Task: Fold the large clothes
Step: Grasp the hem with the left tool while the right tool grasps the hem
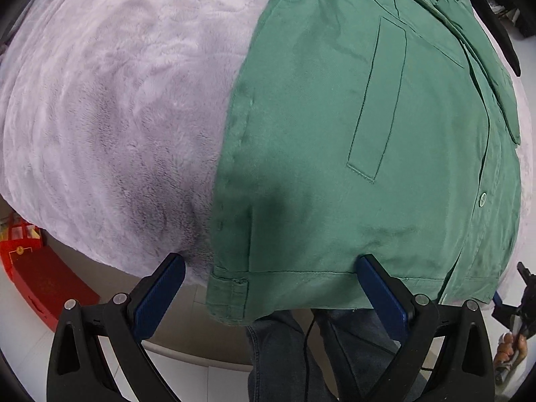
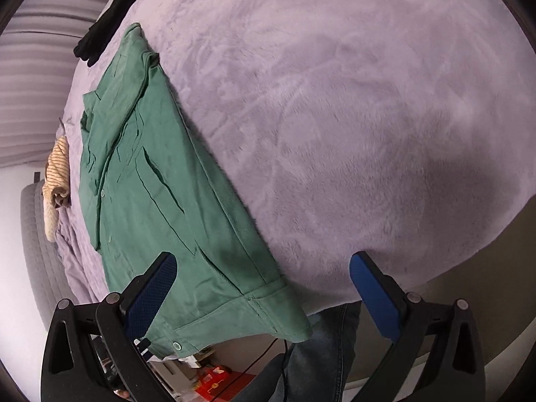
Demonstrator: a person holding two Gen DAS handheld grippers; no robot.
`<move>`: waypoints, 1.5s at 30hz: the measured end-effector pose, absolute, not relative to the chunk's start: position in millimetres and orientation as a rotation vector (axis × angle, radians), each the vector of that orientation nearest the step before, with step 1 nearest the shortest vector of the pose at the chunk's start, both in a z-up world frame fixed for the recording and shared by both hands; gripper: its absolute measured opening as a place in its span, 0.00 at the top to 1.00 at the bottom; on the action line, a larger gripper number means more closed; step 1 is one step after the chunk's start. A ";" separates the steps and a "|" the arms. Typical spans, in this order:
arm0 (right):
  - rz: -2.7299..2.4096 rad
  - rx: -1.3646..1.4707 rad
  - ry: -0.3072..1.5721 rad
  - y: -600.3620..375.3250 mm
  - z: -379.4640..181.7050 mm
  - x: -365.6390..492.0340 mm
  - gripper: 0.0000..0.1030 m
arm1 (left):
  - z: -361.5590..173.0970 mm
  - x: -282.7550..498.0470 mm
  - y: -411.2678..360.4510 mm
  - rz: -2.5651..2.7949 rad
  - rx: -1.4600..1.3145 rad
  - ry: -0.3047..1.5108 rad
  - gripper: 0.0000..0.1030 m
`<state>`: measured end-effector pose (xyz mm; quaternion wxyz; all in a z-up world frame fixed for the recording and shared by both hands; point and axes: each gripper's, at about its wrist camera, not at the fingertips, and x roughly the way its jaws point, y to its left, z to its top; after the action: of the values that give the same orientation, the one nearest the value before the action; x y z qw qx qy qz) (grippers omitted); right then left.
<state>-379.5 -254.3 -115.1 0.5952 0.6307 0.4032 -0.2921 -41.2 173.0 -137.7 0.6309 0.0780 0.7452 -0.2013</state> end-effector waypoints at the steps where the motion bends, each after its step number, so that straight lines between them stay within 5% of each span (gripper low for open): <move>1: -0.663 1.488 0.933 -251.0 -120.4 -380.5 0.00 | -138.9 -42.8 170.2 -0.470 0.176 1.708 0.00; 17: -0.290 1.631 0.734 -207.3 -116.0 -339.1 0.00 | -141.1 -60.0 147.5 -0.576 0.137 1.674 0.03; 20: -0.304 1.625 0.754 -207.2 -115.9 -338.6 0.00 | -132.5 -60.3 155.8 -0.584 0.110 1.655 0.17; 24: -0.334 1.631 0.778 -203.5 -123.9 -340.4 0.00 | -120.6 -64.3 162.5 -0.656 0.054 1.653 0.58; 25: -0.343 1.636 0.772 -202.4 -125.8 -341.7 0.03 | -116.1 -75.1 168.9 -0.680 0.046 1.650 0.67; 27: -0.368 1.636 0.792 -202.2 -128.7 -342.0 0.34 | -104.4 -80.4 170.0 -0.728 0.030 1.649 0.75; 28: -0.383 1.632 0.822 -201.5 -130.0 -341.2 0.75 | -97.8 -77.8 170.7 -0.746 0.016 1.649 0.78; 29: -0.393 1.625 0.851 -200.6 -131.0 -340.6 0.93 | -91.3 -75.5 172.4 -0.768 -0.011 1.649 0.78; 45: -0.025 1.528 0.523 -303.3 -19.0 -225.9 0.93 | 34.9 80.2 102.2 -0.833 -0.366 1.400 0.80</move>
<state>-225.9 -303.3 -19.0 0.6911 0.6837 0.2340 -0.0112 80.2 102.2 34.9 0.6715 -0.1624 0.6214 -0.3696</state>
